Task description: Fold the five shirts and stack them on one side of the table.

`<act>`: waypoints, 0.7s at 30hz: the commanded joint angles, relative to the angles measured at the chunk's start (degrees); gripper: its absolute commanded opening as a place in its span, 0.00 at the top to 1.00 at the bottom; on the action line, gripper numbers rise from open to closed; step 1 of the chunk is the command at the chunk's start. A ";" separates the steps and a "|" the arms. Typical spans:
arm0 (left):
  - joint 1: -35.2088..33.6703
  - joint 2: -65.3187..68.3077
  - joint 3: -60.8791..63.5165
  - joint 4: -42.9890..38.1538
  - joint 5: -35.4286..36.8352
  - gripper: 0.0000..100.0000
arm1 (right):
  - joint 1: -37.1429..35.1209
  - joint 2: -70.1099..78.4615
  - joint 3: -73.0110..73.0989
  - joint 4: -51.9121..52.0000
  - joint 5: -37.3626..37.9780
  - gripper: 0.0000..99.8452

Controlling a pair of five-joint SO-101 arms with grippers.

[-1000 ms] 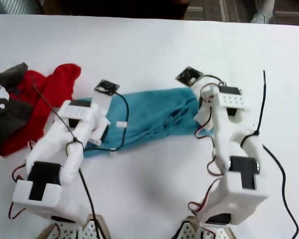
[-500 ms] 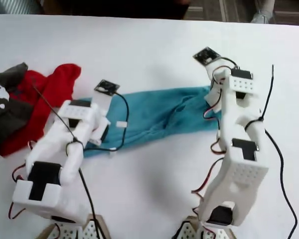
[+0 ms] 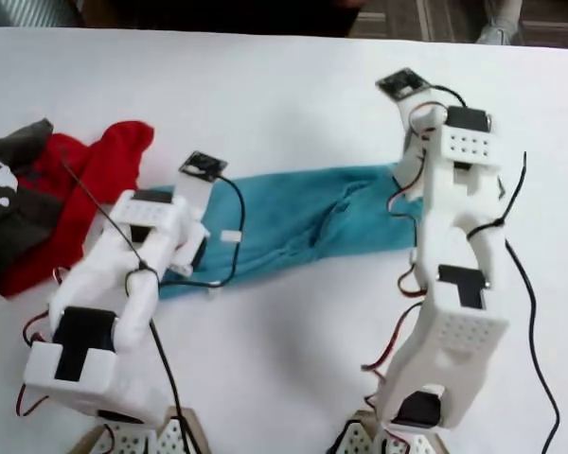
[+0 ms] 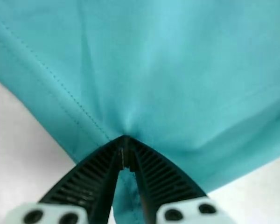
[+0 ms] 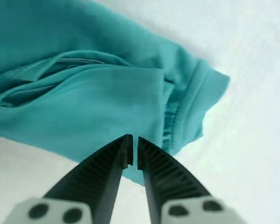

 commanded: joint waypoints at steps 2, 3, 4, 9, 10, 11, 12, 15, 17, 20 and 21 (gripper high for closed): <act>0.70 -0.18 0.04 -1.14 0.00 0.97 | -5.41 -4.09 0.97 0.92 -2.02 0.98; 0.62 -0.18 0.04 -1.14 0.09 0.97 | -6.37 -4.09 2.55 -0.31 -3.43 0.98; 0.44 -0.18 0.04 -1.14 0.26 0.97 | -7.25 -4.09 4.31 -1.80 -4.31 0.98; 0.26 -0.18 0.04 -1.14 0.35 0.97 | -11.21 -4.18 13.10 -9.01 -5.80 0.98; 0.26 -0.18 0.04 -1.14 0.35 0.97 | -11.82 -4.18 14.24 -10.15 -6.24 0.98; 0.26 -0.18 0.04 -1.14 0.35 0.97 | -12.26 -4.18 14.95 -11.38 -7.56 0.98; 0.26 -0.18 0.04 -1.14 0.35 0.97 | -12.53 -4.18 15.38 -12.70 -8.97 0.98; 0.26 -0.18 0.04 -1.14 0.35 0.97 | -13.76 -4.09 15.56 -15.96 -12.31 0.98; 0.26 -0.18 0.04 -1.14 0.35 0.97 | -15.08 -4.09 15.65 -17.36 -14.59 0.98; 0.26 -0.18 0.04 -1.14 0.35 0.97 | -17.10 -4.09 15.38 -17.80 -17.32 0.98; 0.26 -0.18 0.04 -1.14 0.35 0.97 | -17.63 -4.18 15.30 -17.80 -17.93 0.98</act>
